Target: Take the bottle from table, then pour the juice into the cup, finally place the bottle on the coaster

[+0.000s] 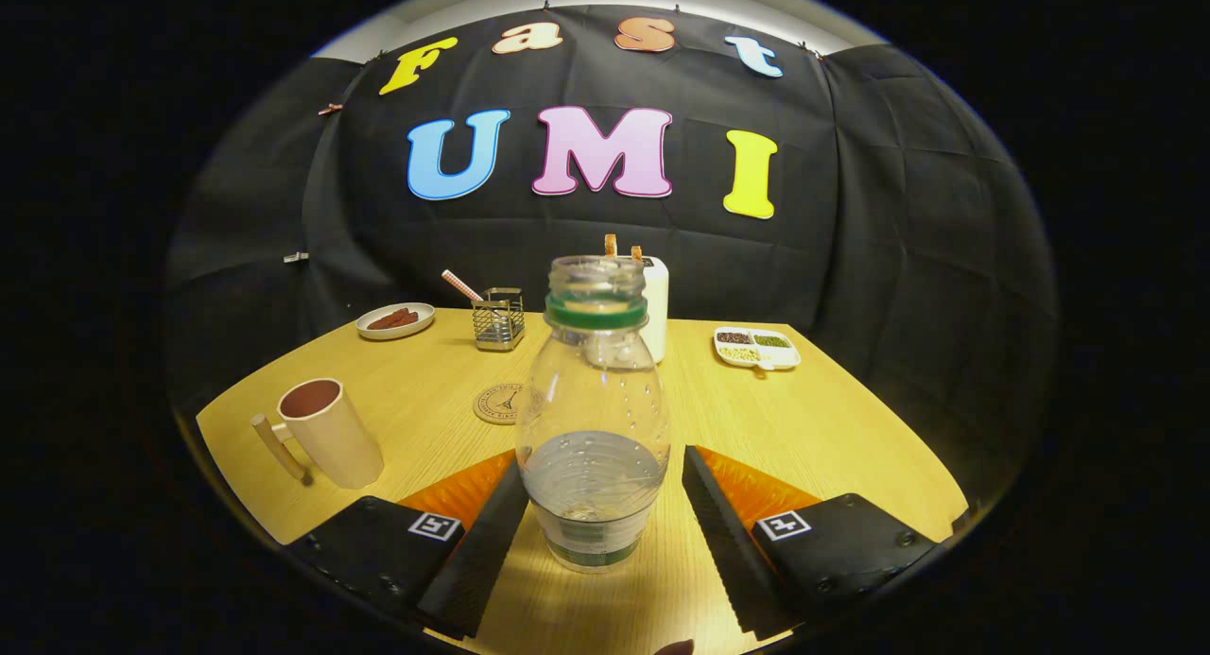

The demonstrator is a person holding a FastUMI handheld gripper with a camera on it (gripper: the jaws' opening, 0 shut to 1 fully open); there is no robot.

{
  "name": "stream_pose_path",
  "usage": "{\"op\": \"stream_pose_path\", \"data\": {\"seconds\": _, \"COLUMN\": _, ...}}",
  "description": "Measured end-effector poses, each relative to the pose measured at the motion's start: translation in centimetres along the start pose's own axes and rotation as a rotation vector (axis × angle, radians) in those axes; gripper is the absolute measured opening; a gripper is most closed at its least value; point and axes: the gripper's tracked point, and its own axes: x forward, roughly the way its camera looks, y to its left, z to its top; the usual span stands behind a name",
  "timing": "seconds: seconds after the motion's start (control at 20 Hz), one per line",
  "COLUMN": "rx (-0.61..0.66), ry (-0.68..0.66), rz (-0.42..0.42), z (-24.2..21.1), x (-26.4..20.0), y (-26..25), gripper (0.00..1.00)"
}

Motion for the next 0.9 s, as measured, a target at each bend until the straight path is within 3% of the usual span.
{"op": "stream_pose_path", "data": {"seconds": 0.2, "rx": 0.008, "ry": 0.014, "rz": 0.010, "z": -1.4, "x": 1.1, "y": 0.2, "gripper": 0.93}}
{"op": "stream_pose_path", "data": {"seconds": 0.3, "rx": 0.002, "ry": 0.025, "rz": 0.013, "z": -1.4, "x": 1.3, "y": 0.1, "gripper": 0.80}}
{"op": "stream_pose_path", "data": {"seconds": 0.4, "rx": -0.049, "ry": 0.048, "rz": -0.010, "z": -0.9, "x": 1.2, "y": -0.4, "gripper": 0.78}}
{"op": "stream_pose_path", "data": {"seconds": 0.75, "rx": -0.243, "ry": 0.008, "rz": -0.018, "z": 5.6, "x": 0.0, "y": 0.4, "gripper": 0.76}}
{"op": "stream_pose_path", "data": {"seconds": 0.9, "rx": -0.388, "ry": -0.038, "rz": -0.078, "z": 9.3, "x": -0.7, "y": 0.6, "gripper": 0.76}}
